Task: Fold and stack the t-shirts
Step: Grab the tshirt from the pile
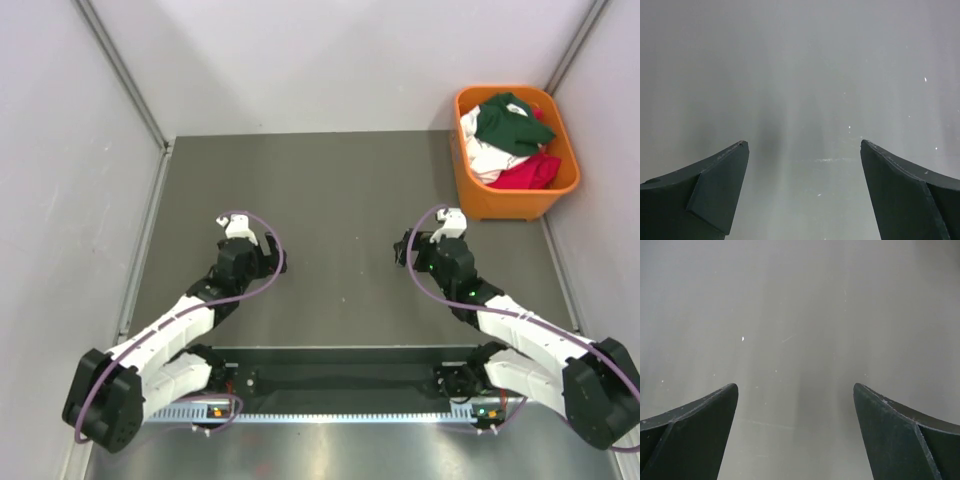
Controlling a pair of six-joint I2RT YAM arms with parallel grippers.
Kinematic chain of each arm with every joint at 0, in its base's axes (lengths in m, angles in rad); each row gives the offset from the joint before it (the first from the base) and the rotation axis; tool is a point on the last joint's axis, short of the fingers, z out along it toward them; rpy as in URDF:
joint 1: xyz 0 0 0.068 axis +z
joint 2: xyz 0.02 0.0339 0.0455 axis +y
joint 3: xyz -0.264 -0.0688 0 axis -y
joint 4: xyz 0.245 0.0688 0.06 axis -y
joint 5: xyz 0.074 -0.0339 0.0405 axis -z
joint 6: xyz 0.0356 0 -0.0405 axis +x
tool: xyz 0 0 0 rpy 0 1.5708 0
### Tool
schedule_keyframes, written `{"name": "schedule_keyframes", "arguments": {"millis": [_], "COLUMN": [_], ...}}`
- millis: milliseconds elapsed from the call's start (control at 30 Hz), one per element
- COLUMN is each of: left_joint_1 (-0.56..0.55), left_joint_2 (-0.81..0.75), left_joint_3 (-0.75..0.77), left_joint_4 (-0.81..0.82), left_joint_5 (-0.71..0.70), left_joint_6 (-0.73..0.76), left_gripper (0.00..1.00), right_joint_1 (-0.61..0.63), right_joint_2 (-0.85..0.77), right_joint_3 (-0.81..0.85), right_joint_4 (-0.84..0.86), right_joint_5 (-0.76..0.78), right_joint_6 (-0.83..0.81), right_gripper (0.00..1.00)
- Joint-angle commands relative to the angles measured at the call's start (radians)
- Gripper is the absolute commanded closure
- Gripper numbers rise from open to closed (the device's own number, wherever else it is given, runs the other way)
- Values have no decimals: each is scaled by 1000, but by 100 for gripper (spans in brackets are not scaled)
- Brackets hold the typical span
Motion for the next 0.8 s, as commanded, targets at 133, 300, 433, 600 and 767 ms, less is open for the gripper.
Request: {"name": "schedule_keyframes", "arguments": {"millis": [133,300,433,600,767], "left_joint_1": [1,1,1,1,1], "left_joint_2": [15,23,15,35,46], "left_joint_3": [30,27,24,31,33], "left_joint_4": [49,46,52,47,44], "left_joint_5": [32,32,39,47,53], "left_joint_6": [14,20,19,14,9], "left_gripper": [2,2,2,2,2], "right_joint_1": [4,5,-36,-295,-602], "right_joint_2": [-7,23,-13,29,188], "right_joint_3": [4,133,322,590,803], "right_joint_4": [36,-135,-355,-537,-582], "right_joint_5": [28,84,169,26,-96], "right_joint_6": [4,15,41,88,104], "right_gripper": [0,7,14,15,16]}}
